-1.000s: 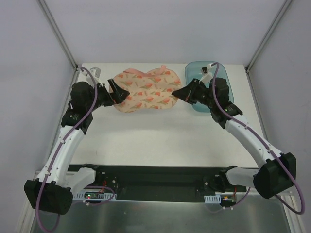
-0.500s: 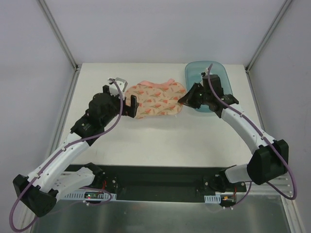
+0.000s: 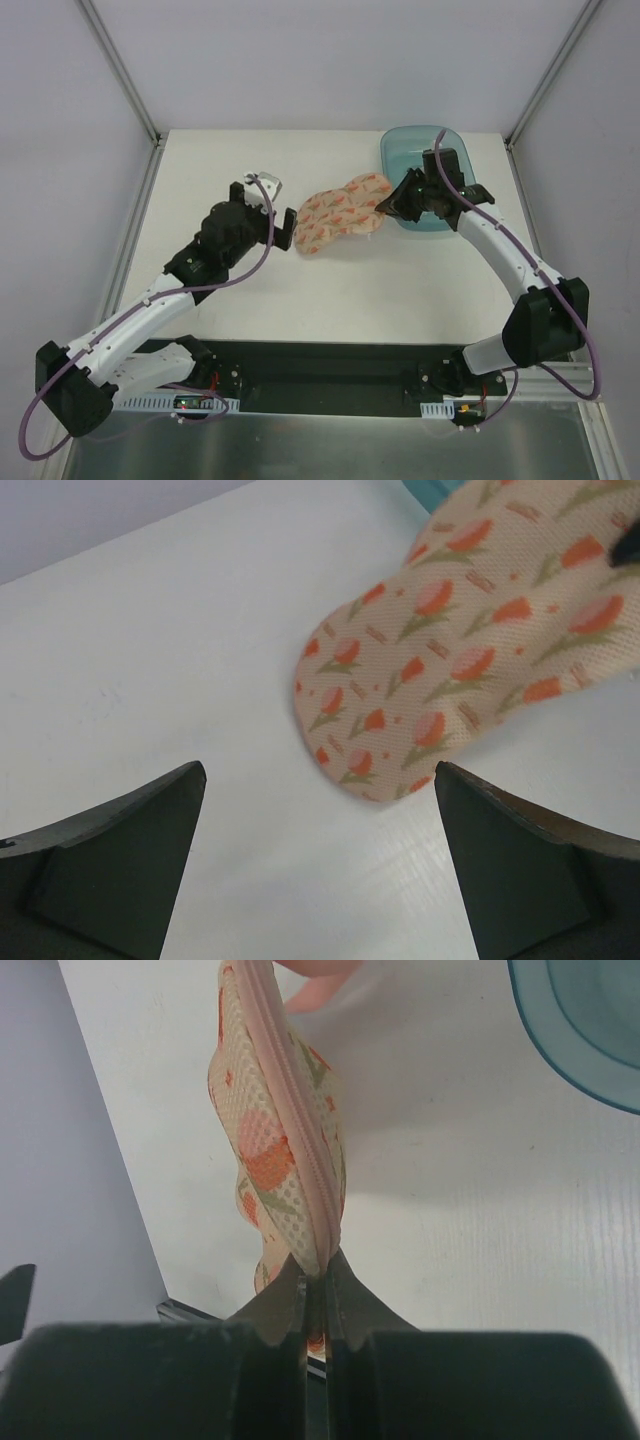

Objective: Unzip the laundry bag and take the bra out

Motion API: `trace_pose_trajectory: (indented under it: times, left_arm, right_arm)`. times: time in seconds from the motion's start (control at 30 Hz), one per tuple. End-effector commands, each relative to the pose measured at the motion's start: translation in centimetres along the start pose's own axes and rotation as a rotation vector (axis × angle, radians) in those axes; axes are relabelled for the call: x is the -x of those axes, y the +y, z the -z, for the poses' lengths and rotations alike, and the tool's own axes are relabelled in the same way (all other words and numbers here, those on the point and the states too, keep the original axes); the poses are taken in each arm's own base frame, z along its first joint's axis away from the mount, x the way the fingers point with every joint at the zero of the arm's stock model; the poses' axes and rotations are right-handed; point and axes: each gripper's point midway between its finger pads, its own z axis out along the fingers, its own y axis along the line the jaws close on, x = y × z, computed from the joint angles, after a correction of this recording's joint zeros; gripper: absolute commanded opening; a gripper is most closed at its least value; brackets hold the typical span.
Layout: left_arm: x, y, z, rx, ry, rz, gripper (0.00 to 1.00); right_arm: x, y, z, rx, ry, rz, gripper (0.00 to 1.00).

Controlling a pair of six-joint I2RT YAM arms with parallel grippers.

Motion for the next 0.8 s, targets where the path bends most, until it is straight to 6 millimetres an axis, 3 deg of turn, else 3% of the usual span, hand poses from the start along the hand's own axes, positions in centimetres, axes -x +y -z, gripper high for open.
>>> trace_pose_trajectory:
  times: [0.0, 0.33, 0.43, 0.47, 0.77]
  left_arm:
    - [0.5, -3.8, 0.0, -0.144, -0.122, -0.060, 0.99]
    - [-3.9, -10.0, -1.8, -0.275, -0.077, -0.303, 0.99]
    - [-4.6, -10.8, -1.9, -0.302, -0.089, -0.331, 0.99]
    - [-4.0, -11.0, -1.9, -0.306, -0.124, -0.336, 0.99]
    - [-6.5, -12.3, -1.1, -0.386, -0.176, -0.456, 0.99]
  right_arm:
    - [0.9, 2.4, 1.0, 0.020, 0.020, -0.050, 0.01]
    - [0.7, 3.0, 0.8, 0.013, 0.072, -0.091, 0.01]
    - [0.8, 3.1, 0.9, 0.010, 0.078, -0.099, 0.01]
    - [0.6, 3.2, 1.0, 0.015, 0.087, -0.104, 0.01]
    - [0.4, 3.0, 0.8, 0.050, 0.138, -0.161, 0.01]
